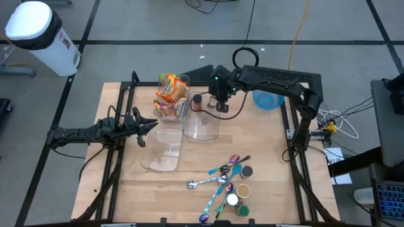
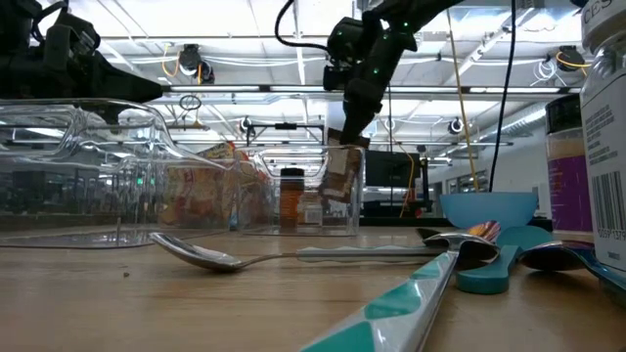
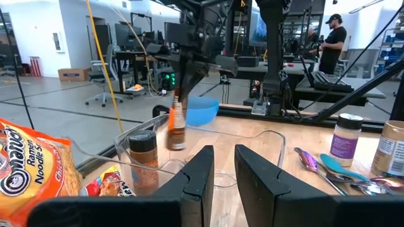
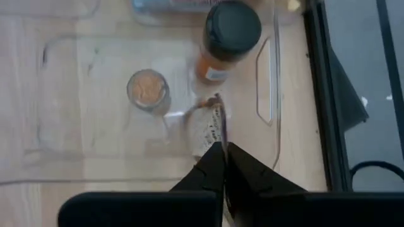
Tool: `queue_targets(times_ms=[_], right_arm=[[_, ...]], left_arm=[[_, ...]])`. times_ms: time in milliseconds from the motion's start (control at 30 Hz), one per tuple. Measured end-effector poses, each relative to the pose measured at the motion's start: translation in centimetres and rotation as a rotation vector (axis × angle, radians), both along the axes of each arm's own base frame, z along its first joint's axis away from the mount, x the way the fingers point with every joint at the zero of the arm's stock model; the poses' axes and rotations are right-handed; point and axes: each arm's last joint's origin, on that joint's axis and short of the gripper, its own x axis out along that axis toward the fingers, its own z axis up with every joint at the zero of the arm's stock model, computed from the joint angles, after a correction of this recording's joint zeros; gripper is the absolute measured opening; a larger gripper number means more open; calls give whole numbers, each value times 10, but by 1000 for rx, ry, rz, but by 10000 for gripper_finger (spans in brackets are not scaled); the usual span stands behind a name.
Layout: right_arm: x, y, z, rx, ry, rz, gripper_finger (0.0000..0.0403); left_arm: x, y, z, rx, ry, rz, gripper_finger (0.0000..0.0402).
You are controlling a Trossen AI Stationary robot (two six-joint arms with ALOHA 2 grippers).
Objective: Pick & Place Food Item
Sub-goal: Put the orange spice pack into the middle transparent bin
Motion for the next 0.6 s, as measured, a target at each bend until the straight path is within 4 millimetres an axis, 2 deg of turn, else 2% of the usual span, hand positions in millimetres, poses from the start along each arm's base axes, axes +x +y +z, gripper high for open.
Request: queue_targets(times_ms=[267,467,600], right_arm=[[2,2,-1,-4,-17,7,0],[7,1,-16,-42,-63,27,4],[6,-1,-25,-51,-75,23,27]], left_arm=[[0,0,0,0,0,0,70],[0,0,0,0,0,0,70],[0,0,0,0,0,0,70]])
